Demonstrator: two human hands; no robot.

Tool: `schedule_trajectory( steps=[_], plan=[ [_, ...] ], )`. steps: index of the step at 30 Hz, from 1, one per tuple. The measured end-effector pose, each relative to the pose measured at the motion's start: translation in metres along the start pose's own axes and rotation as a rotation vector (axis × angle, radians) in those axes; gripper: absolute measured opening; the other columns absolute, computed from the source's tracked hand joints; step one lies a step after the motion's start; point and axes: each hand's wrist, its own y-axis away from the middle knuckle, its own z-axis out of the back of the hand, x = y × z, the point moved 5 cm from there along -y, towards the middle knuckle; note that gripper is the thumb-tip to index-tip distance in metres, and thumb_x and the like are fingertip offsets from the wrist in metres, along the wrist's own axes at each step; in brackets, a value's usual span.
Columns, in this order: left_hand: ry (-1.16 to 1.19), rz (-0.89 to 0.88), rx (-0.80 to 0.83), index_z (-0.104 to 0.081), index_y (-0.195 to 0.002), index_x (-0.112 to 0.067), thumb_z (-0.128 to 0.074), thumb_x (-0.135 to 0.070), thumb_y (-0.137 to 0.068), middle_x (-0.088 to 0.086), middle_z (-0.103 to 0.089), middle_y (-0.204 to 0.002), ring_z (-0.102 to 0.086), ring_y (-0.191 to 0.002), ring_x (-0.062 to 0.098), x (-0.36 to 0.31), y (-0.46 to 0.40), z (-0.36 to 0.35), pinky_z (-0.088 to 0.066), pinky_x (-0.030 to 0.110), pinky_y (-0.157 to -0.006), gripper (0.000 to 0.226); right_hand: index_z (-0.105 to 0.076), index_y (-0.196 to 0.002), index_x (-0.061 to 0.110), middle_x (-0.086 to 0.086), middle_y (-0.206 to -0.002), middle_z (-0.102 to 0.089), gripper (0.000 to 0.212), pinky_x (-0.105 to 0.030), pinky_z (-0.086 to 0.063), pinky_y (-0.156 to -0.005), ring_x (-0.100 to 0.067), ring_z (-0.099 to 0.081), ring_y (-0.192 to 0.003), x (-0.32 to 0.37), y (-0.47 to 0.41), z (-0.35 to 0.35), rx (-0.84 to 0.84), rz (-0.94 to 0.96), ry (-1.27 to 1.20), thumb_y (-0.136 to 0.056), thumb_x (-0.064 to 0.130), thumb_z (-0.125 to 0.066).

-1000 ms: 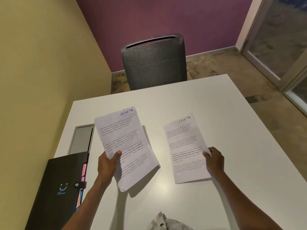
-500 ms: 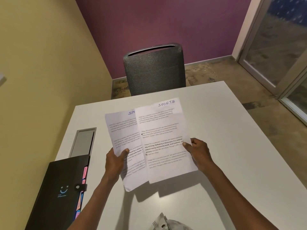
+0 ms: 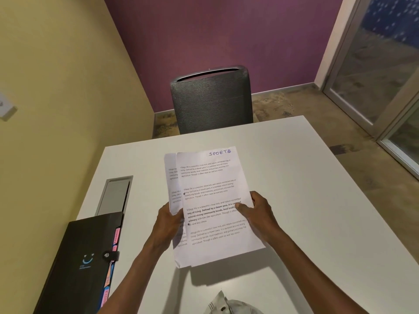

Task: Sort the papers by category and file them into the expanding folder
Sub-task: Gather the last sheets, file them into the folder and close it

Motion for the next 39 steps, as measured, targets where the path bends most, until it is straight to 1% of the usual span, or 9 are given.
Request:
schedule_trajectory(
  steps=[4,9,12,14,18,25,30,34,39],
  plan=[
    [0.055,0.026,0.090,-0.069,-0.097,-0.007,-0.066,-0.044,-0.079,0.006,-0.077,-0.088,-0.073,-0.082,0.024,-0.002,0.004,-0.009,-0.059,0.033,-0.069,0.040,-0.060,-0.109,0.023,0.011,-0.102,-0.071,0.027,-0.010,-0.052,-0.065,-0.002,-0.067,-0.088,0.007,0.004,-0.004,0.088,-0.003,-0.014,-0.087,0.013,-0.070],
    [0.169,0.219,-0.093,-0.070,-0.098,-0.023,-0.026,-0.068,-0.096,0.000,-0.076,-0.088,-0.072,-0.085,0.019,0.004,0.005,-0.017,-0.053,0.032,-0.077,0.063,-0.058,-0.115,0.018,0.004,-0.109,-0.071,0.034,-0.028,-0.055,-0.084,-0.012,-0.068,-0.098,-0.005,0.003,-0.017,0.077,-0.050,-0.051,-0.084,0.009,-0.071],
    [0.092,0.122,-0.098,-0.071,-0.098,-0.019,-0.048,-0.049,-0.099,-0.006,-0.077,-0.084,-0.074,-0.085,0.016,-0.001,0.001,-0.020,-0.055,0.027,-0.070,0.038,-0.056,-0.117,0.015,0.002,-0.110,-0.069,0.033,-0.021,-0.053,-0.077,-0.012,-0.067,-0.097,-0.008,0.002,-0.021,0.038,-0.038,-0.023,-0.086,0.008,-0.069],
    [-0.036,0.005,-0.069,-0.071,-0.107,-0.019,-0.061,-0.033,-0.097,-0.005,-0.077,-0.099,-0.073,-0.097,0.021,0.000,-0.006,-0.018,-0.058,0.038,-0.084,0.020,-0.053,-0.116,0.013,0.004,-0.109,-0.066,0.026,-0.012,-0.050,-0.069,-0.009,-0.064,-0.094,-0.001,0.001,-0.021,0.016,0.016,0.028,-0.092,0.009,-0.062],
    [-0.139,-0.137,-0.132,-0.065,-0.118,-0.025,-0.056,-0.042,-0.094,-0.008,-0.073,-0.111,-0.070,-0.101,0.013,-0.012,-0.010,-0.018,-0.056,0.044,-0.088,0.030,-0.050,-0.113,0.009,0.000,-0.112,-0.064,0.017,-0.029,-0.052,-0.083,-0.017,-0.063,-0.099,0.023,-0.007,-0.016,-0.057,0.171,0.119,-0.099,0.019,-0.051],
    [-0.129,-0.202,-0.194,-0.060,-0.119,-0.016,-0.054,-0.027,-0.101,-0.008,-0.071,-0.109,-0.068,-0.094,0.001,-0.022,-0.013,-0.027,-0.052,0.015,-0.071,0.021,-0.051,-0.113,0.016,0.013,-0.103,-0.063,0.015,-0.011,-0.050,-0.068,-0.001,-0.062,-0.093,0.027,-0.018,-0.005,-0.070,0.214,0.081,-0.099,0.023,-0.053],
    [-0.128,-0.096,-0.152,-0.057,-0.124,-0.023,-0.056,-0.039,-0.093,-0.009,-0.069,-0.113,-0.065,-0.104,0.010,0.014,-0.010,-0.033,-0.052,0.031,-0.083,0.035,-0.053,-0.117,0.025,0.016,-0.108,-0.064,0.027,-0.013,-0.046,-0.074,0.000,-0.062,-0.099,-0.006,-0.017,-0.006,-0.038,0.112,0.066,-0.093,0.028,-0.064],
    [-0.152,-0.060,-0.148,-0.056,-0.119,-0.024,-0.052,-0.023,-0.100,-0.004,-0.068,-0.112,-0.064,-0.106,0.017,0.028,-0.009,-0.039,-0.049,0.032,-0.083,0.019,-0.053,-0.122,0.024,0.008,-0.114,-0.066,0.030,-0.014,-0.046,-0.076,-0.008,-0.063,-0.105,-0.024,-0.019,-0.012,-0.006,0.054,0.054,-0.094,0.022,-0.062],
    [-0.144,-0.104,-0.201,-0.054,-0.128,-0.020,-0.047,-0.038,-0.099,-0.006,-0.068,-0.115,-0.064,-0.107,0.015,0.021,-0.013,-0.037,-0.052,0.036,-0.086,0.035,-0.056,-0.124,0.024,0.007,-0.114,-0.067,0.028,-0.020,-0.048,-0.079,-0.011,-0.064,-0.105,-0.016,-0.023,-0.016,0.002,0.073,0.048,-0.096,0.020,-0.057]
  ],
)
